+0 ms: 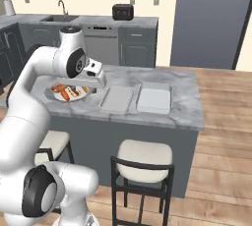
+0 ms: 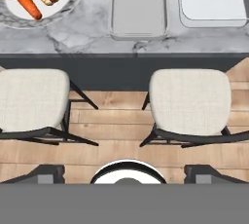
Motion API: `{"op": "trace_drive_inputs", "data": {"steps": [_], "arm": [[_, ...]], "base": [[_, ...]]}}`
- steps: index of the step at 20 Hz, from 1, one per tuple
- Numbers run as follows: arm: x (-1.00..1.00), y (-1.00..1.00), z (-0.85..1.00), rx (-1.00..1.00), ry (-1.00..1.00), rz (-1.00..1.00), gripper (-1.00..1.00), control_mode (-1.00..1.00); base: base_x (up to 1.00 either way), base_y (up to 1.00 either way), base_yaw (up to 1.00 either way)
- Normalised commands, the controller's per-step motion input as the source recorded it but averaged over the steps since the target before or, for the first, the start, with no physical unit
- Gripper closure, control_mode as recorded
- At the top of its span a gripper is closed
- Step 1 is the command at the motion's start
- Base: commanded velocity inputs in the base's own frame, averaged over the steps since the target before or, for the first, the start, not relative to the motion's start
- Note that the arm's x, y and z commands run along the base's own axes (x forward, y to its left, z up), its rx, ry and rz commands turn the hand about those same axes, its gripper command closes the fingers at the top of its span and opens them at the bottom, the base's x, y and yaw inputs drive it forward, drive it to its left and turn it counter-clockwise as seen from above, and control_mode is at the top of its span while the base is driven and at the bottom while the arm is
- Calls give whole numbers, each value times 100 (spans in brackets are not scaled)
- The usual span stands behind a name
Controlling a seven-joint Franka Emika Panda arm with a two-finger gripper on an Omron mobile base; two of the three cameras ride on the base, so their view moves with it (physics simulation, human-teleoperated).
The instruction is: Place one cooked food and one vegetable from the large plate to each tupperware container.
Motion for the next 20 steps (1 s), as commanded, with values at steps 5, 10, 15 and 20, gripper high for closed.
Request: {"op": "trace_drive_inputs", "data": {"steps": [5, 10, 15, 20], "arm": [[0, 0, 0, 0, 0, 0, -100, 100], [0, 0, 0, 0, 0, 0, -100, 100], [0, 0, 0, 0, 0, 0, -100, 100], [0, 0, 0, 0, 0, 0, -100, 100]], "base": [[80, 46, 0], [38, 30, 0], [67, 30, 0], [17, 3, 0]]}}
